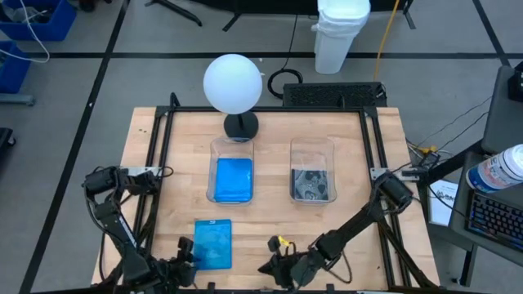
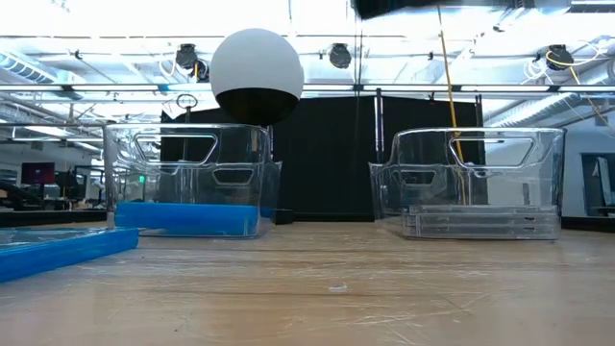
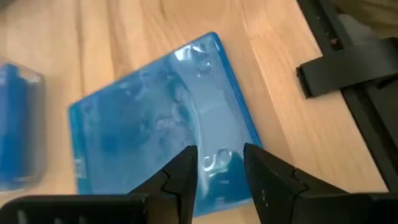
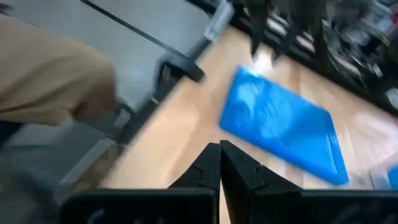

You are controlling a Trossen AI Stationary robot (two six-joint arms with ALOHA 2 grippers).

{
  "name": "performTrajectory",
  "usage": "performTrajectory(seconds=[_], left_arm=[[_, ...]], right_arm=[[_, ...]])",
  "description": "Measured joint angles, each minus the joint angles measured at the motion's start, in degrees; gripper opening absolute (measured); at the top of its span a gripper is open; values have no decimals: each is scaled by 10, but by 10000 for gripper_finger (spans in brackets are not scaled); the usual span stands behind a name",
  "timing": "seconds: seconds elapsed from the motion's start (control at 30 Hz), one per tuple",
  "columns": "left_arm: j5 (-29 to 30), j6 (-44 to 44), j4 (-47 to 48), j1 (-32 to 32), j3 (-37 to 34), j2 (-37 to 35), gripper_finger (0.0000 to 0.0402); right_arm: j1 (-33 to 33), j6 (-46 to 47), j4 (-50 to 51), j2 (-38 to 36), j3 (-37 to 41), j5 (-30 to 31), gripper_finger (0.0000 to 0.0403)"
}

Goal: Pick & place jewel cases by type
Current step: Put the blue CD case into the left transparent bin

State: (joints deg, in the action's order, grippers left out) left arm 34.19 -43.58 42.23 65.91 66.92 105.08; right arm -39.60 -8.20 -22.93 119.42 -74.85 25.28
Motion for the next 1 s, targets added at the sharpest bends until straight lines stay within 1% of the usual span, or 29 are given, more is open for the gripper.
performTrajectory(seconds=[0.1,0.2,0.33,0.4,0.47,0.53,0.67,0.77,0.87,0.9,0.93,1.0], left_arm=[[9,-11,46,7,33,0,133],[7,-54,84,15,59,0,133],[1,-119,111,37,62,0,133],[-5,-151,112,44,56,0,134],[-10,-183,113,49,51,0,135],[-11,-192,113,53,48,0,142],[-12,-167,112,61,44,6,173],[-12,-137,91,67,44,23,202],[1,-66,54,71,44,47,232],[5,-38,46,72,44,56,241],[8,-13,42,72,44,65,250],[19,10,42,72,44,80,264]], right_arm=[[2,29,2,36,-30,18,1],[4,56,0,63,-68,18,1],[24,102,-7,89,-101,15,1],[42,132,-18,90,-101,15,1],[63,168,-23,89,-101,-11,3],[80,202,-28,89,-101,-49,10],[102,267,-41,89,-101,-105,35],[108,285,-34,89,-101,-118,58],[106,289,-17,89,-101,-115,70],[104,298,-9,89,-101,-105,71],[102,308,2,89,-101,-94,69],[101,324,27,89,-101,-75,60]])
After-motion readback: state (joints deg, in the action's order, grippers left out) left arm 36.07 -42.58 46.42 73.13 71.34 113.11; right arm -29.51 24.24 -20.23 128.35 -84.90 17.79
